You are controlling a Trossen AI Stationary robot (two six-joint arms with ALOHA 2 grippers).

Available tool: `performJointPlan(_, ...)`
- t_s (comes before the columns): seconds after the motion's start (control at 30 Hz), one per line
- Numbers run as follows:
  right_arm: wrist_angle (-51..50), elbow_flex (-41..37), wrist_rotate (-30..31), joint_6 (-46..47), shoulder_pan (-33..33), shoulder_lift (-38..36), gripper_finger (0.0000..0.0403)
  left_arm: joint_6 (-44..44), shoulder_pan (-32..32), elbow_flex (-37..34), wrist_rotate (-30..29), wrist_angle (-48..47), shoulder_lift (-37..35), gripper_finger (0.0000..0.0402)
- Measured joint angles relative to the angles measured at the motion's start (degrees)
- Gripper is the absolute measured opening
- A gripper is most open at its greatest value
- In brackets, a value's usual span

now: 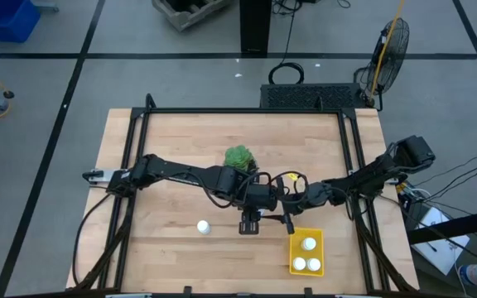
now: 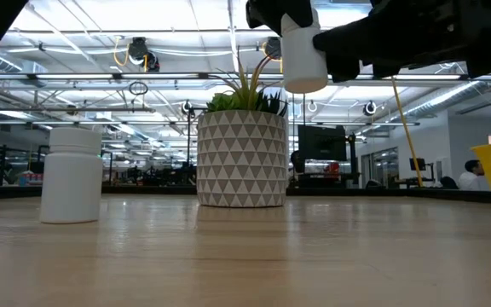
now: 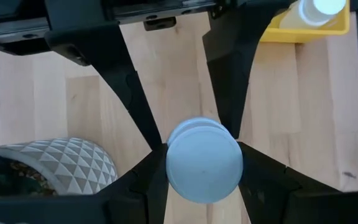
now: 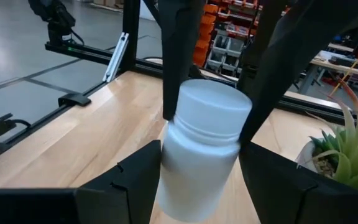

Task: Pick and place pill bottles into a basket
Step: Put the white pill bottle into the bin

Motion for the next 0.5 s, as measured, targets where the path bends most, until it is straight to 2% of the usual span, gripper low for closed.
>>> performJointPlan(0.5, -0.3, 1.7, 0.3, 0.2, 0.0, 0.1, 0.0210, 0.2, 0.2, 0.0, -0.7, -0.2, -0.2, 0.0164)
